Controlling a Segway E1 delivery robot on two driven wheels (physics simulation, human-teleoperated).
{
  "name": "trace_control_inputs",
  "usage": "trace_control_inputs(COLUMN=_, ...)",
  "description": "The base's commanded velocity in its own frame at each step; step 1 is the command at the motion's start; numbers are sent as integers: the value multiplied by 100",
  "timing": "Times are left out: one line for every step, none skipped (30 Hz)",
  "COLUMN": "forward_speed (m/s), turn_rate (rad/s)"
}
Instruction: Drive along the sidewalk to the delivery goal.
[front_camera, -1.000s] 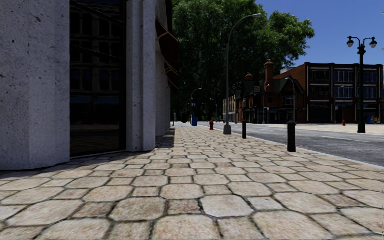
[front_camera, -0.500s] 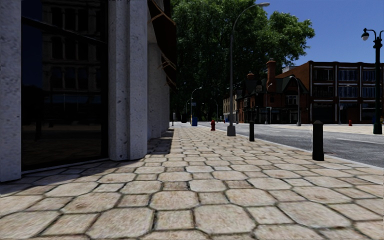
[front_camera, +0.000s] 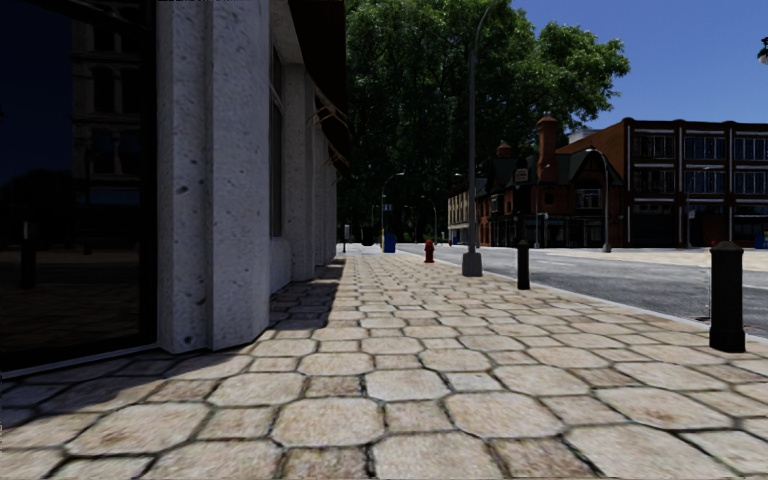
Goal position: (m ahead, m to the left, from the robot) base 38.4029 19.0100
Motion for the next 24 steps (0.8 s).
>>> trace_control_inputs(forward_speed=200, turn_rate=0)
trace_control_inputs(forward_speed=200, turn_rate=0)
trace_control_inputs(forward_speed=200, turn_rate=0)
trace_control_inputs(forward_speed=200, turn_rate=0)
trace_control_inputs(forward_speed=200, turn_rate=0)
trace_control_inputs(forward_speed=200, turn_rate=0)
trace_control_inputs(forward_speed=200, turn_rate=0)
trace_control_inputs(forward_speed=200, turn_rate=0)
trace_control_inputs(forward_speed=200, turn_rate=0)
trace_control_inputs(forward_speed=200, turn_rate=0)
trace_control_inputs(forward_speed=200, turn_rate=0)
trace_control_inputs(forward_speed=200, turn_rate=0)
trace_control_inputs(forward_speed=200, turn_rate=0)
trace_control_inputs(forward_speed=200, turn_rate=0)
trace_control_inputs(forward_speed=200, turn_rate=0)
trace_control_inputs(forward_speed=200, turn_rate=0)
trace_control_inputs(forward_speed=200, turn_rate=0)
trace_control_inputs(forward_speed=200, turn_rate=0)
trace_control_inputs(forward_speed=200, turn_rate=0)
trace_control_inputs(forward_speed=200, turn_rate=0)
trace_control_inputs(forward_speed=200, turn_rate=0)
trace_control_inputs(forward_speed=200, turn_rate=0)
trace_control_inputs(forward_speed=200, turn_rate=0)
trace_control_inputs(forward_speed=200, turn_rate=0)
